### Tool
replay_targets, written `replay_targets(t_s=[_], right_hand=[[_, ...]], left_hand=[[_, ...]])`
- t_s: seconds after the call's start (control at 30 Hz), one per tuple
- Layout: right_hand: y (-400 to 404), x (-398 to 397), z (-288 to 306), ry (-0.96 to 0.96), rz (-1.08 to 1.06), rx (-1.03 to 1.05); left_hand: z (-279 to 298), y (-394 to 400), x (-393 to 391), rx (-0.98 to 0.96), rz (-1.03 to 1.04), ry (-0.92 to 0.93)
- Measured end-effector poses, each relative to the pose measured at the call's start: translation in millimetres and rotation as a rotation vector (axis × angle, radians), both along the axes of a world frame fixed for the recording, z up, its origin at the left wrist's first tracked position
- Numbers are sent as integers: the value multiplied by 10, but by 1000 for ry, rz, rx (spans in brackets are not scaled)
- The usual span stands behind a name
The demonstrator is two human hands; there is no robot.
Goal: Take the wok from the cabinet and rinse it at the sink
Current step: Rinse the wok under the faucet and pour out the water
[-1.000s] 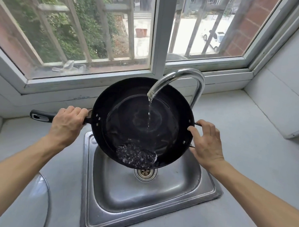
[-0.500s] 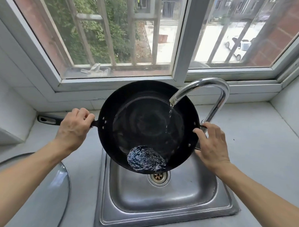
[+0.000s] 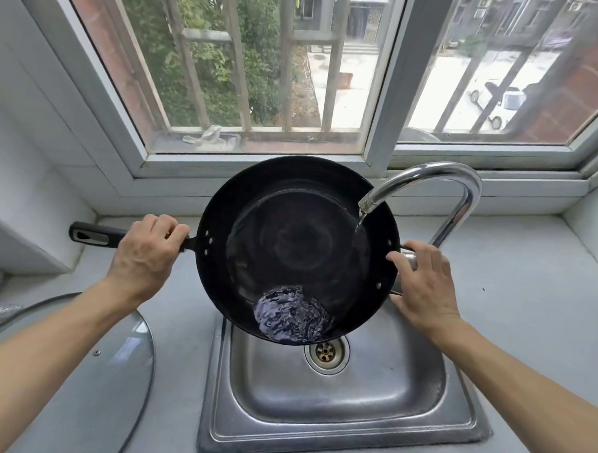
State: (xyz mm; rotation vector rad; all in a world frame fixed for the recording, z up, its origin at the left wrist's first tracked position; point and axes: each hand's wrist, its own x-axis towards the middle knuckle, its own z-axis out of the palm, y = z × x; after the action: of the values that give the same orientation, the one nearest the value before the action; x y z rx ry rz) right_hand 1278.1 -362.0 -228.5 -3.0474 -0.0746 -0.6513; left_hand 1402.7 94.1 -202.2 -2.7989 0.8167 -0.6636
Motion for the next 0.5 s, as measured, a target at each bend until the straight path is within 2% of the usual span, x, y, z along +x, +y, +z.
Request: replay_targets(t_s=[0.5], right_hand=[[171,322,-82,15,-25,53]], left_hand=[[258,174,-66,-8,67,-44]])
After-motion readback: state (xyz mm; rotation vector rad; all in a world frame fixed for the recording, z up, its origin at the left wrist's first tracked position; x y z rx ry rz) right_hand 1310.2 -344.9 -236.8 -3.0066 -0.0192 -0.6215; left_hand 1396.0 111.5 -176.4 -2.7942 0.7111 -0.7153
